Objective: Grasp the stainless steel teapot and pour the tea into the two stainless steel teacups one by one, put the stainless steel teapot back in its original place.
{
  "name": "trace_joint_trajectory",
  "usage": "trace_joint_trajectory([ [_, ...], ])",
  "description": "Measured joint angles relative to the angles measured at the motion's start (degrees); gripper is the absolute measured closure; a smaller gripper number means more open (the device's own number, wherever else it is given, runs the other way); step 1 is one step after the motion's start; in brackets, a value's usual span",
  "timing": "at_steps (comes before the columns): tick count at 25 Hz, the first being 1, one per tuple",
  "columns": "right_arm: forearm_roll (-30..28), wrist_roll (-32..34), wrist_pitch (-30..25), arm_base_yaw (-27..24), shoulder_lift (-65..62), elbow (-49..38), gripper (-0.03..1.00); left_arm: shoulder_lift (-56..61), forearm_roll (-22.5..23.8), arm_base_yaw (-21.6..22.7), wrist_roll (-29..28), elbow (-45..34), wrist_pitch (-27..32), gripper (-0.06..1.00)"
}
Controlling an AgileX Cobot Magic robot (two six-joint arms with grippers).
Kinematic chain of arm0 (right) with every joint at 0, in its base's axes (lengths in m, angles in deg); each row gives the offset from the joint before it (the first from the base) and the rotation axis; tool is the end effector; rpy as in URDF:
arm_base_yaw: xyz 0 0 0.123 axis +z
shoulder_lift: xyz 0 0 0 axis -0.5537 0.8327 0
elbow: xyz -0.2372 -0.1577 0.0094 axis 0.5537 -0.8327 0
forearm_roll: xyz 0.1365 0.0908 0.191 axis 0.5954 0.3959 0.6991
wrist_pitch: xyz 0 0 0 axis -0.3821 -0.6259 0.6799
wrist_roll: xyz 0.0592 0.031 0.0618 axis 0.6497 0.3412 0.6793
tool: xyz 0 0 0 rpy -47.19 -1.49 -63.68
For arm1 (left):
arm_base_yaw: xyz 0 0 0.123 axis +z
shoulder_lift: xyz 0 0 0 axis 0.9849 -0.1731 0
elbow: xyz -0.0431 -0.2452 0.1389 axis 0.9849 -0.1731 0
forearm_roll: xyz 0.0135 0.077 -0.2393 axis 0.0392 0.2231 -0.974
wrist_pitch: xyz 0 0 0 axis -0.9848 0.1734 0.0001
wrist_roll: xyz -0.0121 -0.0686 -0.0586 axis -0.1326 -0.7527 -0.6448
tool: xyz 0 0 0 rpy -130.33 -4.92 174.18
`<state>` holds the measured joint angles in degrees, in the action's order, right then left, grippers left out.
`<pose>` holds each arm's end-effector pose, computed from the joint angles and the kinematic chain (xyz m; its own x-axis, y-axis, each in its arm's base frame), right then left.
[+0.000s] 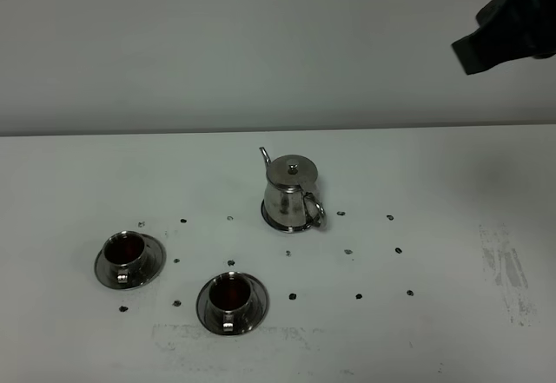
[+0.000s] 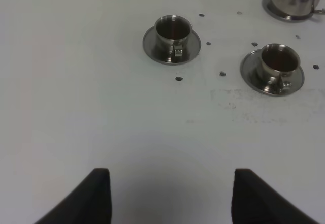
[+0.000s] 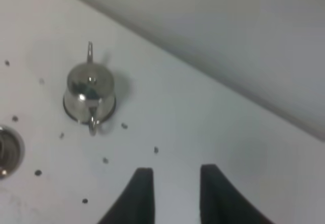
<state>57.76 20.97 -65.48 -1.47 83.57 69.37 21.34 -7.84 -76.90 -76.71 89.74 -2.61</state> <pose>0.2242 0.1162 0.4959 -0.4792 -0.4635 -0.7453 -0.4387 0.8620 -0.2540 -0.0054 -0.0110 0.2812 -0.4332 0.0276 -0.9009 0.0744 0.9972 -0.0052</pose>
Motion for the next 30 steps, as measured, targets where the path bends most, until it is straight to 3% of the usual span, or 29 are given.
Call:
trace_joint_trajectory([
  [6, 2.81, -0.43, 0.21, -4.38, -9.38, -6.9, 0.77, 0.0, 0.0, 0.0, 0.0, 0.0, 0.0, 0.37],
  [15, 14.2, -0.51, -0.16, -23.57, -28.63, -34.48, 0.77, 0.0, 0.0, 0.0, 0.0, 0.0, 0.0, 0.37],
  [22, 14.74, -0.58, -0.31, -27.27, -47.11, -52.77, 0.77, 0.0, 0.0, 0.0, 0.05, 0.0, 0.0, 0.37],
  [30, 15.77, -1.5, 1.29, -28.91, -56.6, -66.61, 0.77, 0.0, 0.0, 0.0, 0.05, 0.0, 0.0, 0.37],
])
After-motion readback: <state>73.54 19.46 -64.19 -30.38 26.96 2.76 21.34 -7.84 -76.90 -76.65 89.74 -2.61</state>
